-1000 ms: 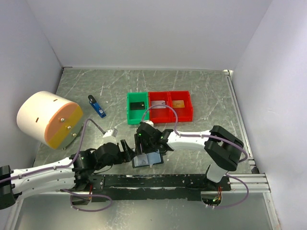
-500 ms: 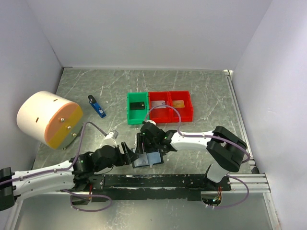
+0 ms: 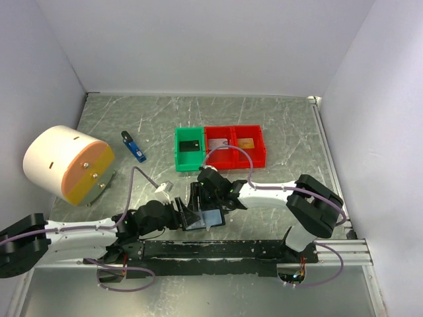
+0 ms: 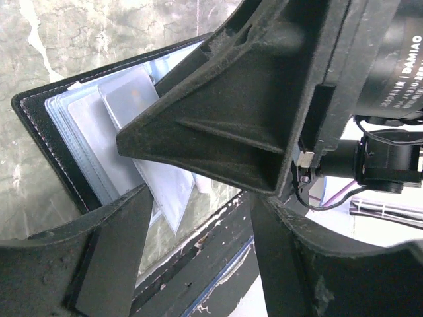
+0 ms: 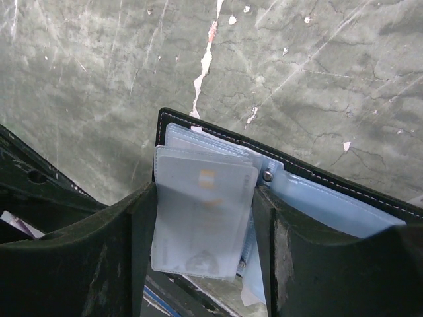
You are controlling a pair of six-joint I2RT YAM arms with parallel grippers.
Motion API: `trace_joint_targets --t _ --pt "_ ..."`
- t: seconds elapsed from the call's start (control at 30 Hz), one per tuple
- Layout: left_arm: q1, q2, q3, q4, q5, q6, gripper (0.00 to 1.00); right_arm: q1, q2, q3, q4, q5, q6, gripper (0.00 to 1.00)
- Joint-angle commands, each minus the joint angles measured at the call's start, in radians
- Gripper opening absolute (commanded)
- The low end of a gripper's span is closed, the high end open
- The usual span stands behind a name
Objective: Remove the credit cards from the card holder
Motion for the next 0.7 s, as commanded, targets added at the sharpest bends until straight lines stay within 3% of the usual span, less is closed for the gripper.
trace_joint_targets --t 0.0,0.2,0.37,0.53,0.67 --pt "0.005 0.078 0.01 0.159 0.026 -0.019 0.69 0.005 0.029 -0.036 -0.002 -0.034 0.015 0.56" --pt "0.007 0.167 0.022 0.199 0.031 -0.027 0.55 0.003 0.021 -0.037 0.012 -0.05 0.015 0.56" --pt "0.007 0.181 0.07 0.068 -0.006 -0.047 0.38 -0.006 -0.007 -0.036 0.015 -0.054 0.015 0.6" --pt "0.007 0.149 0.119 -0.092 -0.045 -0.036 0.3 -0.032 -0.067 -0.046 0.014 -0.065 0.017 0.71" --pt "0.007 0.146 0.164 -0.163 -0.058 -0.018 0.29 -0.061 -0.153 -0.052 -0.014 -0.059 0.01 0.77"
